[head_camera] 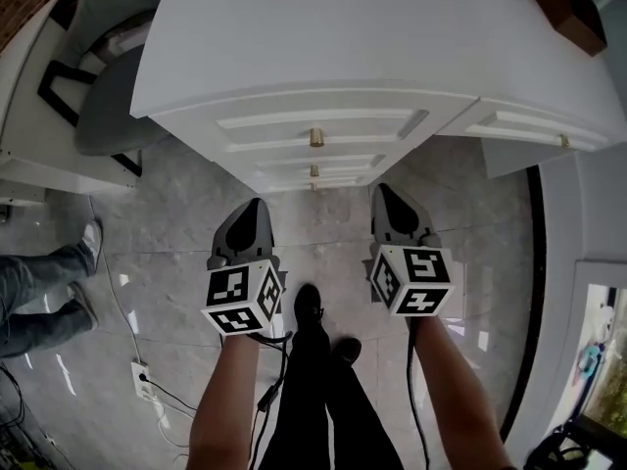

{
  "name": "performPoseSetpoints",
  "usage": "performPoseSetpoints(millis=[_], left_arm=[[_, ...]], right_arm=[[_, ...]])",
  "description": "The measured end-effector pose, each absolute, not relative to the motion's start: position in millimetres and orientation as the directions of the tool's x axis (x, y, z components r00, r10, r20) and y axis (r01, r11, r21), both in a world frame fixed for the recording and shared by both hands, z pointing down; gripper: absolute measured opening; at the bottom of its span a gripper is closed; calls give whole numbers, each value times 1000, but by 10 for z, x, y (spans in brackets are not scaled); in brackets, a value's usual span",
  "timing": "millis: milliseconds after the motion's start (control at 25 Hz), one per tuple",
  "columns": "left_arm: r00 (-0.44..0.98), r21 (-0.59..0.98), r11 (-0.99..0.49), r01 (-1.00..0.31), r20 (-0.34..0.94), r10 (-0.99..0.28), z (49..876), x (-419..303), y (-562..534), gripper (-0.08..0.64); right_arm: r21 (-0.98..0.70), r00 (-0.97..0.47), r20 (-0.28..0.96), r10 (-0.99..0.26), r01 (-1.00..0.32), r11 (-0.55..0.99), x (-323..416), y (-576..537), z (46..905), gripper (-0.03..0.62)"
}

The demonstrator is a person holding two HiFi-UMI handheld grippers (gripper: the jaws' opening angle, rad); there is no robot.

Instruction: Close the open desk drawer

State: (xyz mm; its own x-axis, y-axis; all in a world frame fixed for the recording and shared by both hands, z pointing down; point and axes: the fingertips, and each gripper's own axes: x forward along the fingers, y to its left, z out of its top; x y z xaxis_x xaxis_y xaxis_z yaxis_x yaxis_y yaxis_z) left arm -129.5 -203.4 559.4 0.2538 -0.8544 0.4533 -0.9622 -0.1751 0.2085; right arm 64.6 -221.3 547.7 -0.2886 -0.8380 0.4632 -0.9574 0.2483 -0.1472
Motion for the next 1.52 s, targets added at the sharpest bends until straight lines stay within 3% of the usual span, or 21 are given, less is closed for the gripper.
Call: performPoseSetpoints(millis=[840, 1520], left_arm=[[314, 118, -291, -949, 335, -888, 3371, -1256, -590, 9], [344, 76, -339, -938, 345, -873, 2589, -1018, 140, 9]], right_arm=[[-210, -388, 262, -884, -917, 340, 777, -833, 3099, 5], [-188, -410, 234, -882, -909, 372, 849, 73, 2302, 5]])
